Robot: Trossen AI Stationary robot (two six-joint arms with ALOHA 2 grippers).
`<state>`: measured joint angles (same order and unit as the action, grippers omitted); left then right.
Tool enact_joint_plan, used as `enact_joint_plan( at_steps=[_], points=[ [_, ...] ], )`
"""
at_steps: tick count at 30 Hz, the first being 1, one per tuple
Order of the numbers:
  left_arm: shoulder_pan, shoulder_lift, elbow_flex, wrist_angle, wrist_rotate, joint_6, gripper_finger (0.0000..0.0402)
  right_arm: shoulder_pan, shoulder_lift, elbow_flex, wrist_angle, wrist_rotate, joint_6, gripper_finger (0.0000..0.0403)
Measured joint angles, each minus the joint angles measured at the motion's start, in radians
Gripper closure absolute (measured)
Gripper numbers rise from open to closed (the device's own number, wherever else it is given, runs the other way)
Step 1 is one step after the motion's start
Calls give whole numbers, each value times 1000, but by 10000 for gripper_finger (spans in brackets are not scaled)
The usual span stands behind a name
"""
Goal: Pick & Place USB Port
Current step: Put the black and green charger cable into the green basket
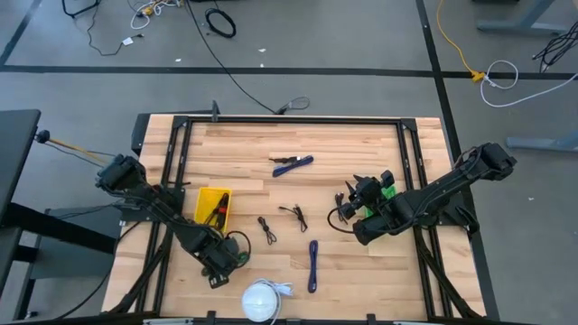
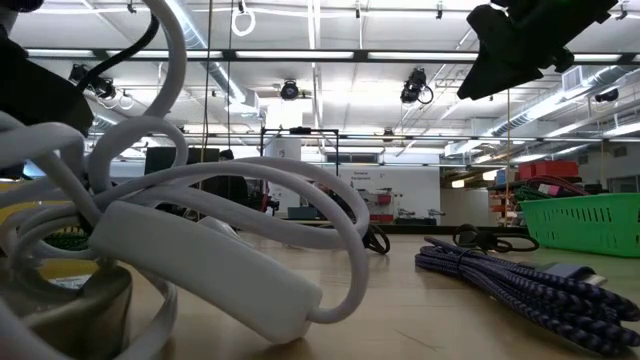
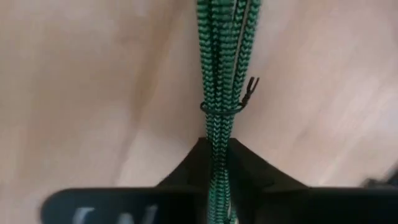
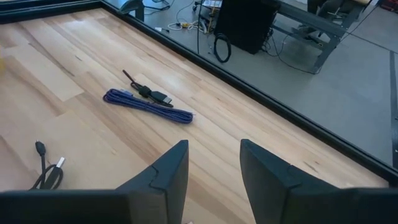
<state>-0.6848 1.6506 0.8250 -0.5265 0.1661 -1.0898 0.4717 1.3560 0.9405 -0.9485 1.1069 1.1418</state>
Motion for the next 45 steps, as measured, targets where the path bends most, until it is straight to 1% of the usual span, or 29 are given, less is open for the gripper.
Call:
enact_joint_plan(
  at_steps=[4, 9, 11, 14, 16, 19, 22, 25, 28, 30, 32, 34, 38, 40, 42, 44, 45],
  points=[
    [2, -21, -5, 40, 10, 23, 377, 0, 0, 0, 0, 0, 0, 257],
    [2, -47, 20, 52, -25, 35, 388, 0, 0, 0, 0, -1, 0, 257],
    [2, -56, 50, -4, -42, 54, 388, 0, 0, 0, 0, -1, 0, 257],
    [1, -55, 109, -171, -102, 54, 388, 0, 0, 0, 1, -1, 0, 257],
    [2, -55, 150, -254, -141, 56, 388, 0, 0, 0, 1, -6, -1, 257],
    [2, -61, 214, -355, -221, 78, 388, 0, 0, 0, 3, -17, -9, 257],
    [3, -79, 289, -431, -326, 82, 388, 0, 0, 0, 7, -23, -17, 257],
    [2, -99, 373, -575, -441, 80, 388, 0, 0, 0, 18, -25, -25, 257],
    [-11, -135, 453, -722, -593, 66, 388, 0, 0, 0, 27, -25, -29, 257],
    [-15, -174, 484, -785, -713, 65, 388, 0, 0, 0, 27, -25, -33, 257],
    [-13, -223, 492, -783, -823, 91, 388, 0, 0, 0, 42, -24, -49, 257],
    [3, -274, 492, -780, -905, 145, 388, 0, 0, 0, 77, -4, -90, 257],
    [62, -353, 492, -747, -1011, 291, 388, 0, 0, 0, 218, 27, -231, 257],
    [104, -388, 492, -694, -1034, 402, 388, 0, 0, 0, 321, 36, -341, 257],
    [153, -413, 491, -624, -1032, 526, 388, 0, 0, 0, 453, 37, -482, 257],
    [210, -441, 468, -514, -1005, 669, 388, 0, 0, 0, 595, 37, -637, 257],
    [242, -459, 447, -451, -970, 742, 388, -1, 0, 0, 674, 36, -718, 257]
  ],
)
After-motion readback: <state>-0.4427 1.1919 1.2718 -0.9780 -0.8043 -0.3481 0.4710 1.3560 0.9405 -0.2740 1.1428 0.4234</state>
